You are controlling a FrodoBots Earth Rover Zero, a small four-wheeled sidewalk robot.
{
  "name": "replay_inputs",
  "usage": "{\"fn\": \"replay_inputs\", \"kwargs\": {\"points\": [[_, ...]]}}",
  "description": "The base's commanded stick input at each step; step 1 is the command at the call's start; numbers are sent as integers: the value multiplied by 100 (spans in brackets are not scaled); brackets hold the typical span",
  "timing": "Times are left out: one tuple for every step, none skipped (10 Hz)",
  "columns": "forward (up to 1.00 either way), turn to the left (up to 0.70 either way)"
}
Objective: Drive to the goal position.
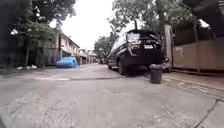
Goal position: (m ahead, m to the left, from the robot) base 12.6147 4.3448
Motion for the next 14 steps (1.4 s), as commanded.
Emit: {"fn": "replay_inputs", "kwargs": {"points": [[100, 0], [100, 0], [100, 0], [100, 0], [100, 0], [100, 0], [100, 0], [100, 0], [100, 19], [100, 27], [100, 27], [100, 27], [100, 27], [100, 27]]}}
